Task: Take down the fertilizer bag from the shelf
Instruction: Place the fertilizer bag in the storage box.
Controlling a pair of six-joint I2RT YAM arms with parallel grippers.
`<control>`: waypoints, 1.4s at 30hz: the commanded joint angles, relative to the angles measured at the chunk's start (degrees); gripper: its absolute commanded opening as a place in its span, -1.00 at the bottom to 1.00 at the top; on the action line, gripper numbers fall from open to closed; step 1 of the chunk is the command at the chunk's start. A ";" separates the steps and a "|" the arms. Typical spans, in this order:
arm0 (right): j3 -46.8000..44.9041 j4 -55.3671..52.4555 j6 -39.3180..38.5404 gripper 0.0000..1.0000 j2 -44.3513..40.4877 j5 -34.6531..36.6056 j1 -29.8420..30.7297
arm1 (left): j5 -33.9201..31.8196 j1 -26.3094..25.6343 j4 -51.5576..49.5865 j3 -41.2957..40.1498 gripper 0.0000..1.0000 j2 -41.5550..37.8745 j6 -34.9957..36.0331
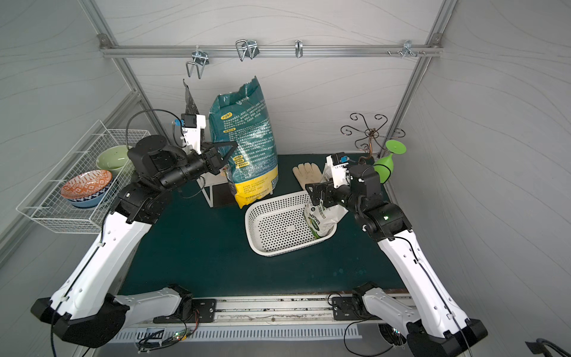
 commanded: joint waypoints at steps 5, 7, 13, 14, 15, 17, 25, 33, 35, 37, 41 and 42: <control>-1.89 -2.68 2.92 0.97 -2.22 4.30 -1.16 | -9.79 -11.41 21.78 -8.73 -1.00 -4.75 1.26; -2.44 -2.91 3.48 0.98 -2.21 4.84 -1.52 | -12.16 -13.65 21.45 -10.90 -1.00 -4.60 1.82; -4.38 -1.94 5.14 0.98 -2.15 4.17 -2.46 | -20.16 -18.99 26.45 -20.07 -1.00 -4.70 3.50; -4.56 -1.95 5.26 0.98 -2.00 3.91 -2.61 | -21.22 -19.77 27.98 -21.81 -1.00 -4.59 3.62; -4.58 -1.99 5.25 0.97 -1.76 3.63 -2.74 | -22.43 -20.56 28.96 -22.96 -1.00 -4.34 3.56; -4.60 -2.10 5.25 0.98 -1.38 3.18 -2.96 | -24.65 -22.07 30.57 -24.83 -1.00 -3.64 4.17; -5.54 -1.42 5.65 0.98 -1.16 2.43 -3.23 | -38.64 -27.87 44.37 -30.00 -1.00 2.92 5.33; -6.03 -1.16 5.41 0.98 -0.46 1.18 -3.39 | -49.15 -30.67 53.66 -26.78 -1.00 14.05 9.62; -6.42 -0.97 5.27 0.98 -0.45 0.99 -3.43 | -49.43 -30.83 54.02 -26.15 -1.00 16.66 8.53; -6.68 -0.91 5.19 0.98 -0.41 0.76 -3.57 | -49.06 -31.40 53.55 -26.20 -1.00 18.28 6.14; -6.52 -1.20 4.67 0.98 -0.35 0.68 -3.90 | -48.02 -32.93 52.04 -27.71 -1.00 19.52 2.71; -6.27 -1.31 4.65 0.98 -0.28 0.60 -3.94 | -47.56 -33.03 51.33 -28.04 -1.00 19.37 1.46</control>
